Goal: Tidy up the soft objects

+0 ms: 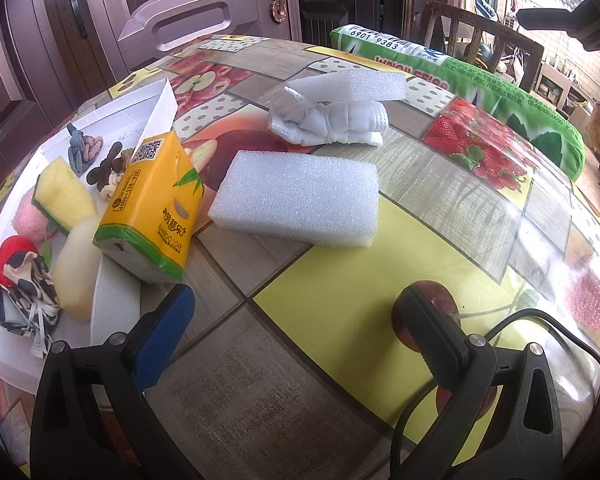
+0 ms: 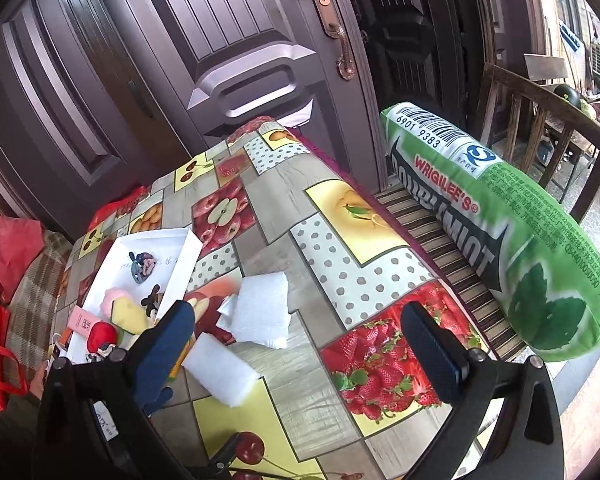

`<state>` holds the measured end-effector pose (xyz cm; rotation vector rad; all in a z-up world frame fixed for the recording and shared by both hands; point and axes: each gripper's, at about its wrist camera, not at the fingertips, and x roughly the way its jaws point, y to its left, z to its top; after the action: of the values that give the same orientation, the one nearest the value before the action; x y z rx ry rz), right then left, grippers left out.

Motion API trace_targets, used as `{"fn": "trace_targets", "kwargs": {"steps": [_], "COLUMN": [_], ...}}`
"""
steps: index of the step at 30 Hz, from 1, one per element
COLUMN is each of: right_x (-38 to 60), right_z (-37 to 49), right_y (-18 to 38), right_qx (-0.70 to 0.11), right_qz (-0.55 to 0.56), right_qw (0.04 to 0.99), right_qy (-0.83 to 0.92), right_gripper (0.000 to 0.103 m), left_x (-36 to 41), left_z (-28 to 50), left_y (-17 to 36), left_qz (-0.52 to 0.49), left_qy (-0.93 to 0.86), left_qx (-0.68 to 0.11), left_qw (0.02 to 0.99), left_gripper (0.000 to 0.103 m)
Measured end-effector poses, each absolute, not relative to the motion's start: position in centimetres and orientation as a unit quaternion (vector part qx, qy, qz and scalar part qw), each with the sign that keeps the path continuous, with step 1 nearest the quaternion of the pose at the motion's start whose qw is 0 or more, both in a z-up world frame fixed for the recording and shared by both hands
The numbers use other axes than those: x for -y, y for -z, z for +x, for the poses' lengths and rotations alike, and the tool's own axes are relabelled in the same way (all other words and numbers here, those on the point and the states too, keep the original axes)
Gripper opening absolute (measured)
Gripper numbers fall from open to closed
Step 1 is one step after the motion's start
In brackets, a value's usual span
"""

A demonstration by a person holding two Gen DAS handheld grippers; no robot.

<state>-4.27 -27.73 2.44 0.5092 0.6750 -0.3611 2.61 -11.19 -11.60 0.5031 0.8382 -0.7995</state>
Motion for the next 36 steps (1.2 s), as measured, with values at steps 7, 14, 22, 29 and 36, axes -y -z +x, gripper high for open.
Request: {"fn": "trace_targets", "kwargs": {"steps": [7,14,22,29,36], "right_x": [27.64,27.88,27.57,27.23,27.40], "right_z": [-3.82,-4.07,-3.54,-3.66,-3.97], "right_y": [-2.48,-2.26,-1.98,-2.11,-2.56], "right_qx": [-0.324,-0.324,-0.329,-0.333,-0.333], "right_qz": [0.248,0.253,0.255,0.249,0.249], "right_qw": [0.897,0.895,0.894,0.894,0.890], "right_qy": [0.170,0.172,0.166,0.169,0.189], "right_gripper": [0.103,0.103,0.103,0.103,0.103], "left_x": [11.19,11.19,11.29,11.28,11.29], "left_z": [2.61,2.59,2.55,2.55,2.55], "left_y": [11.60,11.61,11.63,11.64,11.63], "left_qz": [0.235,0.235,0.237,0.237,0.237], "left_qy": [0.374,0.374,0.374,0.374,0.373], "left_qx": [-0.392,-0.392,-0.391,-0.391,-0.390], "left_qw": [0.807,0.807,0.807,0.807,0.807], "left_gripper": [0.102,0.102,0.102,0.102,0.102]}}
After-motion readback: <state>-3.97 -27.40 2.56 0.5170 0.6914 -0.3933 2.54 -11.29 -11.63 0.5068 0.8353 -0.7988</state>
